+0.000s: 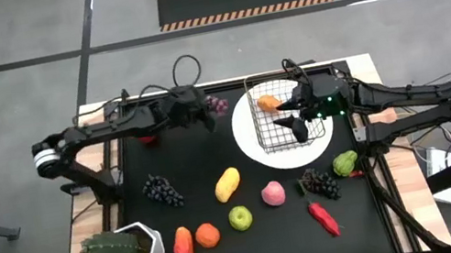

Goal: Build produce basket
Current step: Put the red grapes into the wire basket, then put the yellow mango into the wire basket

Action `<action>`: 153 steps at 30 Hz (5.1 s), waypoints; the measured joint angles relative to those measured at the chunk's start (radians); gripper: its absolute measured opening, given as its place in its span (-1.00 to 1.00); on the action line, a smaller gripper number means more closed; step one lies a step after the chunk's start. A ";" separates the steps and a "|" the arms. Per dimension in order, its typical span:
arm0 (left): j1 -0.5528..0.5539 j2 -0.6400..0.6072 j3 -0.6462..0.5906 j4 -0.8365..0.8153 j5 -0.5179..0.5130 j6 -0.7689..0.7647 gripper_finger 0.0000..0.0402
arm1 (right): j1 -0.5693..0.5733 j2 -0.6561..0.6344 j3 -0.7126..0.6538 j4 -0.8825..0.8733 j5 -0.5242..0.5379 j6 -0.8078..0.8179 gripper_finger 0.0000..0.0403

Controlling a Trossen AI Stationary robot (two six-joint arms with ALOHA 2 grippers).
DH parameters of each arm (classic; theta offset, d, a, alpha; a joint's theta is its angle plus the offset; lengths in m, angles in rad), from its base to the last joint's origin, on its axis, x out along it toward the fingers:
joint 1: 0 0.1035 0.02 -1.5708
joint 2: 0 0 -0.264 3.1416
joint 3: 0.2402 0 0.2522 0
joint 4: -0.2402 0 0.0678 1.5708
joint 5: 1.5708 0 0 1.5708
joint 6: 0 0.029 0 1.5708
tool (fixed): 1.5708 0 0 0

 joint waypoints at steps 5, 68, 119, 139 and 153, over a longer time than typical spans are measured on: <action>-0.015 -0.061 -0.001 0.179 0.137 0.031 -0.92 | 0.009 -0.081 0.000 -0.069 -0.004 -0.002 0.16; -0.038 0.693 0.559 0.494 -0.029 -0.643 -0.92 | 0.050 -0.560 -0.241 -0.007 -0.007 -0.118 0.16; -0.095 0.501 0.561 0.571 0.689 -0.116 -0.33 | 0.050 -0.527 -0.242 0.018 -0.007 0.029 0.16; -0.404 0.234 0.556 -0.790 0.105 0.121 -0.33 | 0.050 -0.433 -0.186 0.059 -0.085 -0.030 0.16; -0.471 0.238 0.371 -0.824 0.096 -0.240 -0.09 | 0.050 -0.433 -0.182 0.051 -0.086 -0.063 0.16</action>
